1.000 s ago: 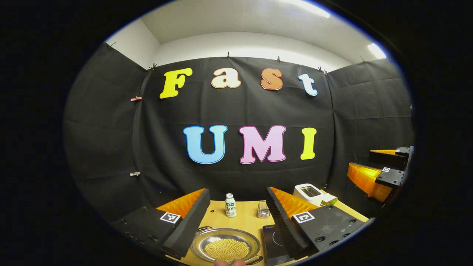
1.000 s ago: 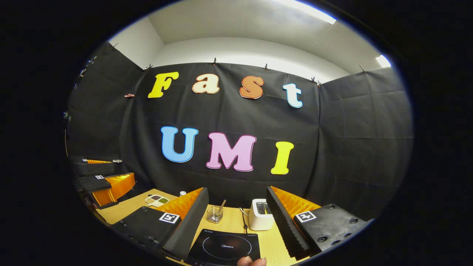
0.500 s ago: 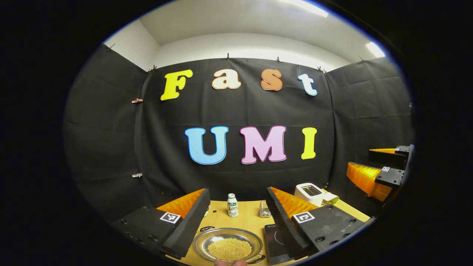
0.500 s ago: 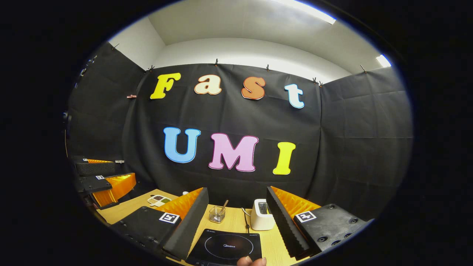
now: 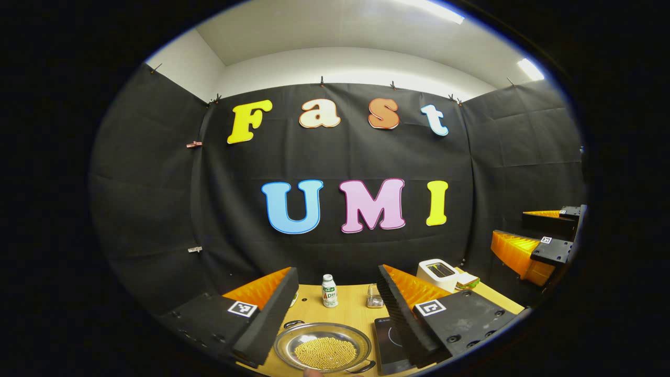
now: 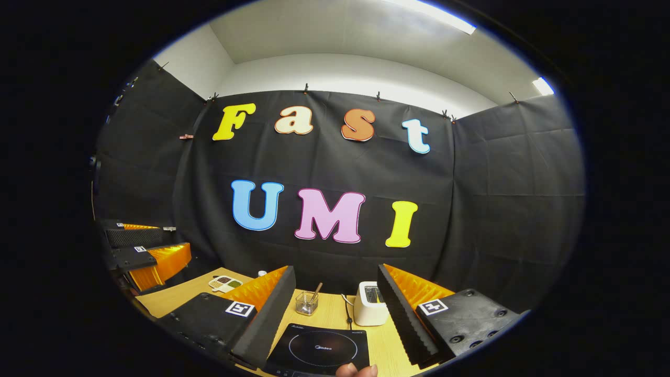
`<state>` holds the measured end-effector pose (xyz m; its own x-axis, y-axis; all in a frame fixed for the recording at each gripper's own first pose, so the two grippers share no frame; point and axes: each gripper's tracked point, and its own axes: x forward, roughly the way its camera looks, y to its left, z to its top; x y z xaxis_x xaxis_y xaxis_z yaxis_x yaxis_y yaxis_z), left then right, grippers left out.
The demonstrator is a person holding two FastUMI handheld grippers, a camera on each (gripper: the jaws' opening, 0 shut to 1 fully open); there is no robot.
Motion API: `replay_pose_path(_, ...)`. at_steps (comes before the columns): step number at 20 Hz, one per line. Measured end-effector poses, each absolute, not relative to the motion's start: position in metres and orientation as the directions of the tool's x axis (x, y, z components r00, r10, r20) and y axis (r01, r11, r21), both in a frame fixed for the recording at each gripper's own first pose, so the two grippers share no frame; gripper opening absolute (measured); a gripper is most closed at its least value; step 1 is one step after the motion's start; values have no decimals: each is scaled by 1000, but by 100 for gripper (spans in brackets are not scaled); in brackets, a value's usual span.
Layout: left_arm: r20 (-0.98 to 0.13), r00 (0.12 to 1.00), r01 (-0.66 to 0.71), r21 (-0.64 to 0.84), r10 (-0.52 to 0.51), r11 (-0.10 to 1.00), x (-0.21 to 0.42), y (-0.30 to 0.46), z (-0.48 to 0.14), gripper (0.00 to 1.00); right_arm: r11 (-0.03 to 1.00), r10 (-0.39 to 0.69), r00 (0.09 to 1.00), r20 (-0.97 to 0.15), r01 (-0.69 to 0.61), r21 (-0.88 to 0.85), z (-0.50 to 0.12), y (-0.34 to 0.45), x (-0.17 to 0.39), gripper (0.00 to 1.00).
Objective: First push the handle of the pot to place it horizontally, then grasp the pot with both hands and set it on the induction cooktop.
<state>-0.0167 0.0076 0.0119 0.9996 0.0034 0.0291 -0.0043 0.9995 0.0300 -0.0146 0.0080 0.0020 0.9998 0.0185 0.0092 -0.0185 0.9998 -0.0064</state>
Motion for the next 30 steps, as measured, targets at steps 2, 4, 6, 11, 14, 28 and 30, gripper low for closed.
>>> replay_pose_path(2,40,999,32,35,-33,999,-18,1,14,62,1000,17,1000,11,-17,-11,2,7,-15,98)
replay_pose_path(4,46,997,53,31,-55,998,-20,-3,15,28,1000,16,1000,11,-16,-11,2,8,-15,97)
replay_pose_path(6,37,996,83,29,-84,996,-26,-5,12,5,1000,16,1000,10,-16,-11,1,9,-15,97)
replay_pose_path(11,-55,972,232,35,-230,972,-29,-28,-12,5,1000,12,1000,-2,-12,-12,-5,9,-17,97)
replay_pose_path(14,-150,944,296,-16,-295,955,-34,-29,-38,5,1000,7,1000,-8,-7,-6,-7,7,-18,97)
replay_pose_path(28,-826,446,424,-144,-344,894,-90,-14,-269,5,999,-40,998,-38,40,-10,-22,-15,-26,96)
replay_pose_path(30,-865,374,444,-149,-334,884,-94,-11,-298,5,999,-47,998,-44,46,-15,-24,-18,-27,96)
